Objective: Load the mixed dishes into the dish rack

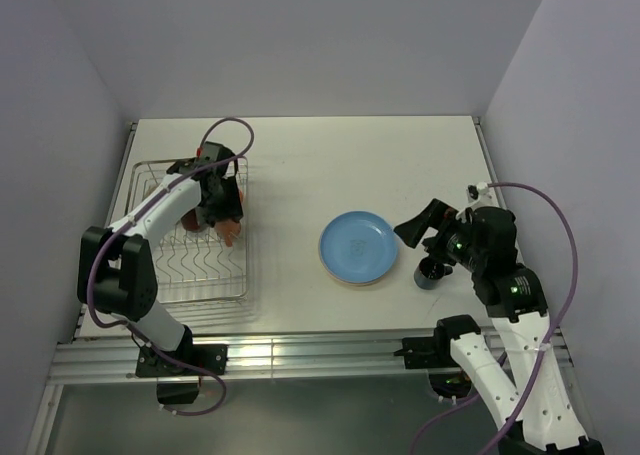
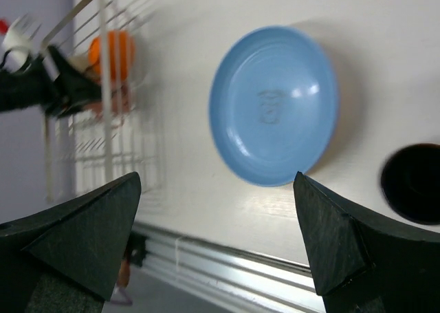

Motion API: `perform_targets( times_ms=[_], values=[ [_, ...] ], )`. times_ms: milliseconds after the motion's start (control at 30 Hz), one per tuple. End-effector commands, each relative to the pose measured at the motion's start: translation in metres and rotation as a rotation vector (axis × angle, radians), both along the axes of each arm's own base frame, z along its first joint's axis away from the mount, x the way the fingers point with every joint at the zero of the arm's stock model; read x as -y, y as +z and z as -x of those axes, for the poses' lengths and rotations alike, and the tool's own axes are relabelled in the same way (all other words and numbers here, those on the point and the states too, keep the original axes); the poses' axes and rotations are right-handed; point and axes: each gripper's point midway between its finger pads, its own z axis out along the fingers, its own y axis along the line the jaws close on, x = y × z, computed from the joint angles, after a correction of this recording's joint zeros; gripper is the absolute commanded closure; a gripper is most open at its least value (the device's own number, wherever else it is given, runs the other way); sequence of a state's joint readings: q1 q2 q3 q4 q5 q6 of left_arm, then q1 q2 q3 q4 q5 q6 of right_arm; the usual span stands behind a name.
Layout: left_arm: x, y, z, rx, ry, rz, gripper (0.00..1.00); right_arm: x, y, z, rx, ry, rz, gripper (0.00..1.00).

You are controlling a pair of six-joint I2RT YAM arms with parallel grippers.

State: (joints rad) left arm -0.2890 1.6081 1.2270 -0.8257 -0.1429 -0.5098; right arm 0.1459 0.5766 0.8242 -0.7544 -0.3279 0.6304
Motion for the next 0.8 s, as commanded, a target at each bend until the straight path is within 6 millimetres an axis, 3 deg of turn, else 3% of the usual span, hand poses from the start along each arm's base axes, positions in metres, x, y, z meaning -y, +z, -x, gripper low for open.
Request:
perform_targets(
  times_ms=[0, 167, 267, 433, 633, 767],
  values=[
    [0.012, -0.002, -0.010, 0.028, -0.030, 0.060, 0.91, 0.048, 0.000, -0.001, -0.038, -0.230, 0.163, 0.00],
    [0.012, -0.006, -0.010, 0.013, -0.034, 0.079, 0.59, 0.065, 0.002, 0.012, -0.107, -0.306, 0.221, 0.00],
    [0.010, -0.005, -0.009, 0.018, -0.028, 0.085, 0.49, 0.072, -0.008, 0.020, -0.160, -0.336, 0.246, 0.00],
    [0.007, -0.005, -0.007, 0.012, -0.019, 0.096, 0.34, 0.081, -0.048, 0.026, -0.287, -0.373, 0.307, 0.00],
    [0.012, -0.003, -0.004, 0.025, -0.011, 0.137, 0.26, 0.094, -0.064, 0.034, -0.349, -0.503, 0.294, 0.05],
    [0.014, -0.004, -0.002, 0.026, -0.010, 0.155, 0.16, 0.097, -0.077, 0.042, -0.403, -0.544, 0.291, 0.06]
  ],
)
